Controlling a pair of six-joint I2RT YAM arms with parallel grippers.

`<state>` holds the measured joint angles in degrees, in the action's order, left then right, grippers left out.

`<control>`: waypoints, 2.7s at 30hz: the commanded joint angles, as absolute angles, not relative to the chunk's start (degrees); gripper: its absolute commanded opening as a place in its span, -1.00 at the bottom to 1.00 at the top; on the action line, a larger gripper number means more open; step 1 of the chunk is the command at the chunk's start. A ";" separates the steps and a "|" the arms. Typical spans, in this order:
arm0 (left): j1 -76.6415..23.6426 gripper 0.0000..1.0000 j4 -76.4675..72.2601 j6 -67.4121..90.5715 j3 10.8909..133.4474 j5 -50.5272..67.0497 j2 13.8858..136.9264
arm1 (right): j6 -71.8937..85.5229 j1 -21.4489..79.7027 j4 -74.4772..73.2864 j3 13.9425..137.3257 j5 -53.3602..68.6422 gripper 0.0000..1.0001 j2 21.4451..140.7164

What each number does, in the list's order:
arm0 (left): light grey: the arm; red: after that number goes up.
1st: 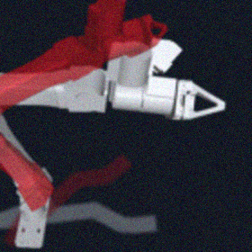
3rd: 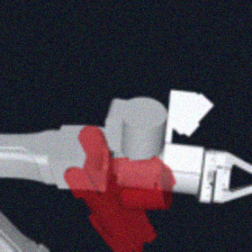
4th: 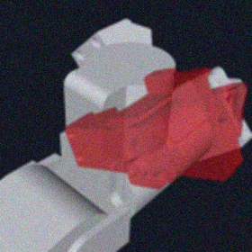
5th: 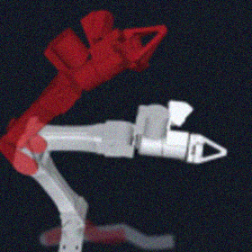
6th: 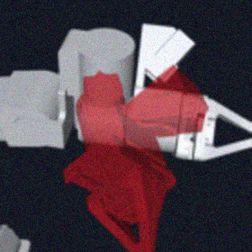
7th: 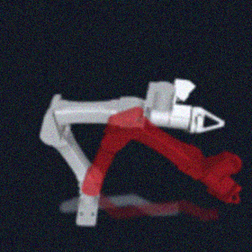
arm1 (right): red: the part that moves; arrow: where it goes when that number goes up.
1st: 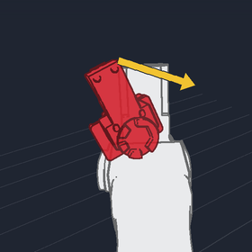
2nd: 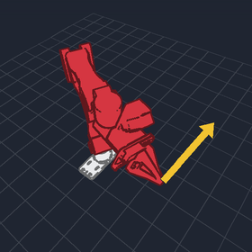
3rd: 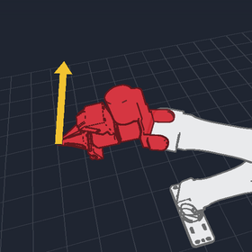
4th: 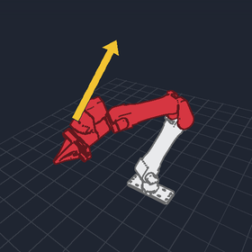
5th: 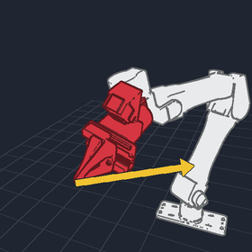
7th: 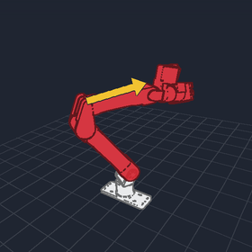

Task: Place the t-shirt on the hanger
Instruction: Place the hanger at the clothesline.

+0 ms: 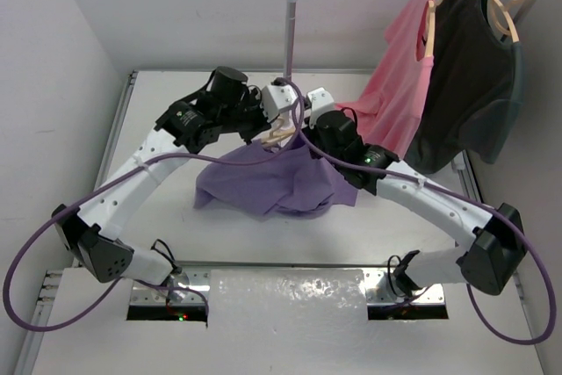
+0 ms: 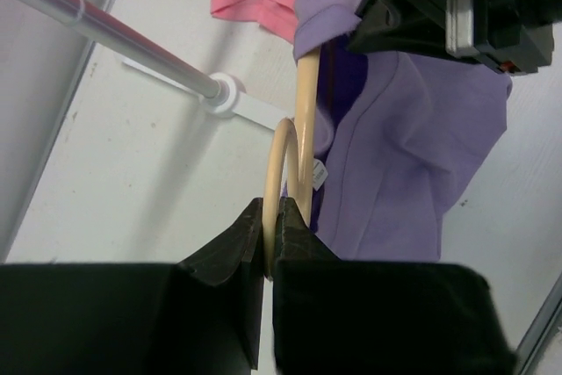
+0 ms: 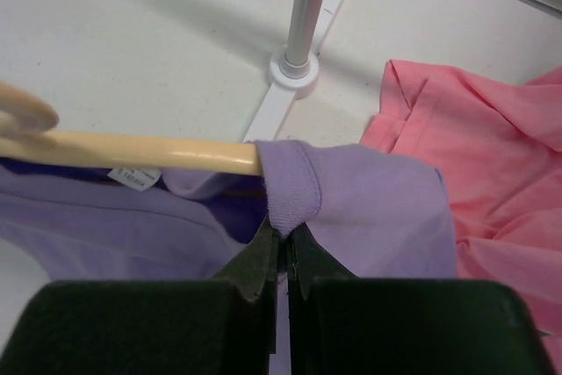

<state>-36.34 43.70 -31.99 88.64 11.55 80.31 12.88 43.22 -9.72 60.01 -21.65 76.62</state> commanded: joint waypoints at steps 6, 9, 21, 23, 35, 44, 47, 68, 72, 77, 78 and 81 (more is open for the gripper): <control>-36.56 -1.00 41.39 -37.07 94.84 12.47 76.74 | 1.43 43.24 -20.54 62.22 -8.81 0.83 70.50; -36.47 -1.00 42.62 -42.16 92.12 18.01 73.57 | -4.63 43.24 -29.42 68.54 -4.41 0.98 65.84; -36.48 -1.00 45.53 -48.69 92.81 27.77 71.81 | -25.39 43.16 -55.00 88.23 16.69 0.68 74.33; -36.47 -1.00 45.79 -49.13 93.08 28.38 71.72 | -26.28 43.15 -56.69 90.17 17.31 0.79 75.76; -36.56 -1.00 49.13 -52.91 91.85 34.10 70.23 | -23.99 42.45 -31.47 79.29 11.33 0.72 77.34; -36.47 -1.00 48.25 -51.41 92.46 36.03 69.70 | -22.59 39.47 -29.80 71.90 16.43 0.19 77.96; -36.56 -1.00 48.34 -51.42 92.55 36.38 69.61 | -21.36 38.58 -29.09 71.37 17.40 -0.28 78.39; -36.48 1.00 40.54 -49.57 83.59 18.11 67.50 | 4.39 38.41 -36.72 64.42 18.56 -1.00 62.41; -36.56 1.00 33.87 -43.79 82.53 11.10 66.62 | 8.33 38.23 -42.53 69.42 8.20 -1.00 60.65; -36.48 1.00 26.46 -37.10 82.53 3.70 64.52 | 13.88 38.14 -50.61 81.11 -9.74 -1.00 59.41; -36.56 1.00 25.41 -36.05 82.53 2.21 64.25 | 15.45 38.14 -51.58 82.78 -11.84 -1.00 59.33; -36.48 1.00 24.52 -35.24 81.83 0.44 63.46 | 17.05 38.14 -56.41 89.63 -18.27 -1.00 60.64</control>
